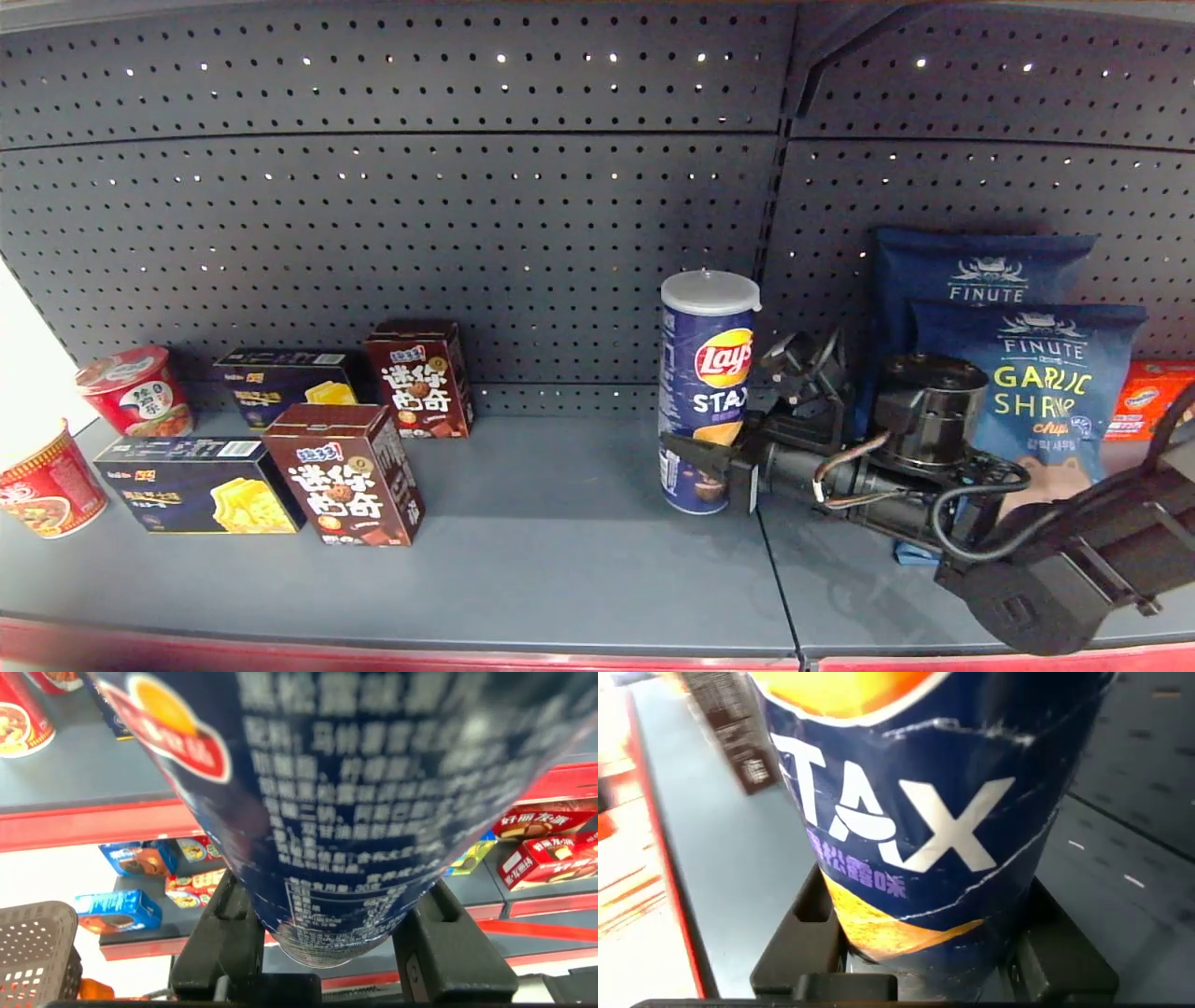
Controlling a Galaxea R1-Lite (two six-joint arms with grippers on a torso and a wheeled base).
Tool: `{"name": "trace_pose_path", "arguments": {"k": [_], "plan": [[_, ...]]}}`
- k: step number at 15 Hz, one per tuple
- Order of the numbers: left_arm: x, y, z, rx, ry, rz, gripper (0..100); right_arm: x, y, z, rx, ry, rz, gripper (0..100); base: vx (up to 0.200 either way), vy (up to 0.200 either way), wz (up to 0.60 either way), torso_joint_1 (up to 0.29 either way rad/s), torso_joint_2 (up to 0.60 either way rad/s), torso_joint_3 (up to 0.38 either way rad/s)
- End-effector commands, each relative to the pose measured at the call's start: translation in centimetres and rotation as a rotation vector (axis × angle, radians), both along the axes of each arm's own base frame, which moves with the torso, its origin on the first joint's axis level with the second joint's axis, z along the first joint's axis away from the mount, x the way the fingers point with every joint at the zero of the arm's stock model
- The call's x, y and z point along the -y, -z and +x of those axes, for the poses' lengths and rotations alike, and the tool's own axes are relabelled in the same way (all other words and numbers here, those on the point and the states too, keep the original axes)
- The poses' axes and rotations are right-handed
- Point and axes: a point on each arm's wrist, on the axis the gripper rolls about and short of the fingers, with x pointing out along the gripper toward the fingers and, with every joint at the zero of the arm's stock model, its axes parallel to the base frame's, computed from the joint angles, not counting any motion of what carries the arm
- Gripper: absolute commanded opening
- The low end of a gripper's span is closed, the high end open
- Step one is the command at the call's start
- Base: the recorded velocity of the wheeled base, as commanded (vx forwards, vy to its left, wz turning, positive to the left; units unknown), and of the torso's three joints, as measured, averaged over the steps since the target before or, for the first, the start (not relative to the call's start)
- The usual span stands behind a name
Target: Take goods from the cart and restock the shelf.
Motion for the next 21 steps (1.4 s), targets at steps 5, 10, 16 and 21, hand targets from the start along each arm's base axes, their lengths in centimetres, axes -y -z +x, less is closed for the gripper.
{"name": "trace_pose_path", "arguments": {"k": [5,10,16,21], "plan": [[0.0,-0.1,-0.1,0.009,-0.007,0.003,0,-0.1,0.4,-5.5,0.001,0.087,0.026,0,0.0,0.0,0.0,0.0,0.0,0.0],[0.0,-0.2,-0.1,0.015,-0.013,0.004,0,-0.6,3.1,-8.0,-0.048,0.14,0.058,0,0.0,0.0,0.0,0.0,0.0,0.0],[-0.1,-0.5,-0.2,0.026,-0.022,0.004,0,-1.0,6.6,-7.3,-0.075,0.159,0.007,0,0.0,0.0,0.0,0.0,0.0,0.0],[-0.1,-0.4,-0.2,0.022,-0.023,0.005,0,-1.8,7.7,-6.1,-0.081,0.186,-0.008,0,0.0,0.0,0.0,0.0,0.0,0.0]]}}
